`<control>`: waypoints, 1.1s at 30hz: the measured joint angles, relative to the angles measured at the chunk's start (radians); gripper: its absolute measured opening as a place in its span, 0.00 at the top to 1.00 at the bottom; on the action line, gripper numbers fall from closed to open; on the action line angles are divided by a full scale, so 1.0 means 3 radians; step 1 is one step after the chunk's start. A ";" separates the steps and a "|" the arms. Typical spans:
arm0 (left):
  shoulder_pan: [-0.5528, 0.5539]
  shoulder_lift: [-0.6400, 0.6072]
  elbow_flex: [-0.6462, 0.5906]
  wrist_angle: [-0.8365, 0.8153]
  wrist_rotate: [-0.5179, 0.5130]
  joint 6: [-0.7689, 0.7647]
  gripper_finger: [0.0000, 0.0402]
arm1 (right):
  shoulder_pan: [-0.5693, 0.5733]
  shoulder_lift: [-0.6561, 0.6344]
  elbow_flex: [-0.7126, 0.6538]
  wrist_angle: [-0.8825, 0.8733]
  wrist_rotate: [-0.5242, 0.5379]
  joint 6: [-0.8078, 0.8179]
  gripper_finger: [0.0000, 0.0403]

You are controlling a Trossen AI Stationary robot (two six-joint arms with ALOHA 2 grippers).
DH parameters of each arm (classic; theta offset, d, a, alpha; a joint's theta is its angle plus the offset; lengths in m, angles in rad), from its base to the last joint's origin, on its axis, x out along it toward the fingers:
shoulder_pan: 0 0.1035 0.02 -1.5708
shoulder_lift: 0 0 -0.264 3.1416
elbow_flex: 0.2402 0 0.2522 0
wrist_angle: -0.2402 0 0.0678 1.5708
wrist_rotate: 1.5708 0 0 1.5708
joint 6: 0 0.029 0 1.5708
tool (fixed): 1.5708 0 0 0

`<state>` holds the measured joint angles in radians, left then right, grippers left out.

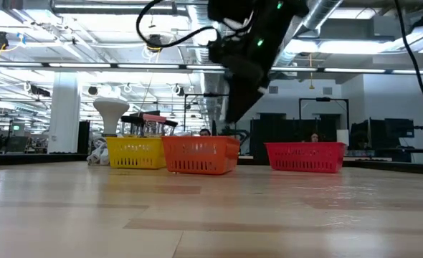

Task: Pick & Place Office items
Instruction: Return to Home Position

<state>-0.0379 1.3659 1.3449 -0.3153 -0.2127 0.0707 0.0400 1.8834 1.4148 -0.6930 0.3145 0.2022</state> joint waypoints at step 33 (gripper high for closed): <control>-0.0153 -0.3302 -0.2410 0.0375 -0.0061 0.0446 0.85 | 0.0706 -0.4039 -0.2316 0.0860 0.0608 -0.0604 0.37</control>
<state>-0.0839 0.3754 0.6218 -0.2027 -0.2309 0.2045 0.2517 0.6718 0.7198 -0.4350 0.4969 0.0209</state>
